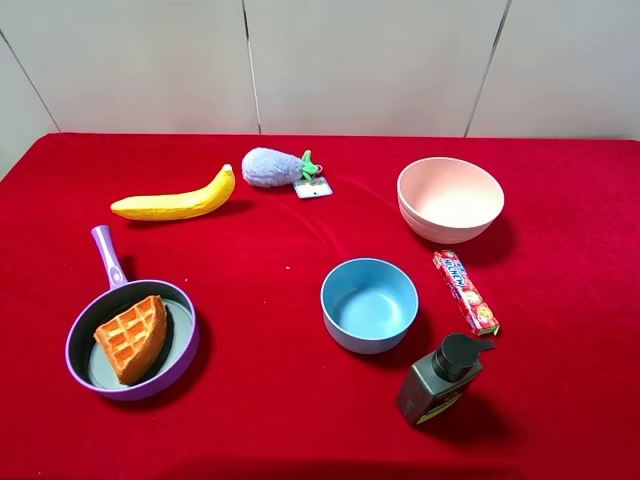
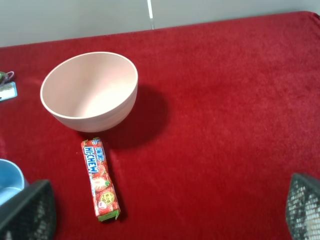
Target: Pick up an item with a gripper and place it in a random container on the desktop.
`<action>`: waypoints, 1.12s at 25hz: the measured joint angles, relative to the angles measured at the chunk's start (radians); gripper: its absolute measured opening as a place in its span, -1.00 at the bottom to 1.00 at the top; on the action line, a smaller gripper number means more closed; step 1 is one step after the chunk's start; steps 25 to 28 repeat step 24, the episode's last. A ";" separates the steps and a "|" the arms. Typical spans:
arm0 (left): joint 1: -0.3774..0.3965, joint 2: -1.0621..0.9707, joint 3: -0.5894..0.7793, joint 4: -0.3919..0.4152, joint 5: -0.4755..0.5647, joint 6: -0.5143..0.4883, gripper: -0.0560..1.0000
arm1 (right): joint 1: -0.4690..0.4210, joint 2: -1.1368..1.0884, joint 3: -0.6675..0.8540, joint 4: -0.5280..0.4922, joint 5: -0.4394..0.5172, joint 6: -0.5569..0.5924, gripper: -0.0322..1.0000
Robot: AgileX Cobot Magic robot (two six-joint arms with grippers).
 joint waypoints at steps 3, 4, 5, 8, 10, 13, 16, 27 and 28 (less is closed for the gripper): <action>0.000 0.000 0.000 0.002 0.000 0.001 0.99 | 0.000 0.000 0.000 0.000 0.000 0.000 0.40; 0.000 0.000 0.000 0.003 0.001 0.001 0.99 | 0.000 0.000 0.000 0.000 0.000 0.000 0.40; 0.000 0.000 0.000 0.003 0.001 0.001 0.99 | 0.000 0.000 0.000 0.000 0.000 0.000 0.40; 0.000 0.000 0.000 0.004 0.001 0.001 0.99 | 0.000 0.000 0.000 0.000 0.000 0.000 0.40; 0.000 0.000 0.000 0.004 0.001 0.001 0.99 | 0.000 0.000 0.000 0.000 0.000 0.000 0.40; 0.000 0.000 0.000 0.005 0.001 0.002 0.99 | 0.000 0.000 0.000 0.000 0.000 0.000 0.40; 0.000 0.000 0.000 0.005 0.002 0.002 0.99 | 0.000 0.000 0.000 0.000 0.000 0.000 0.40; 0.000 0.000 0.000 0.005 0.004 0.002 0.99 | 0.000 0.000 0.000 0.000 0.000 0.000 0.40; 0.000 0.000 0.000 0.005 0.004 0.002 0.99 | 0.000 0.000 0.000 0.000 0.000 0.000 0.40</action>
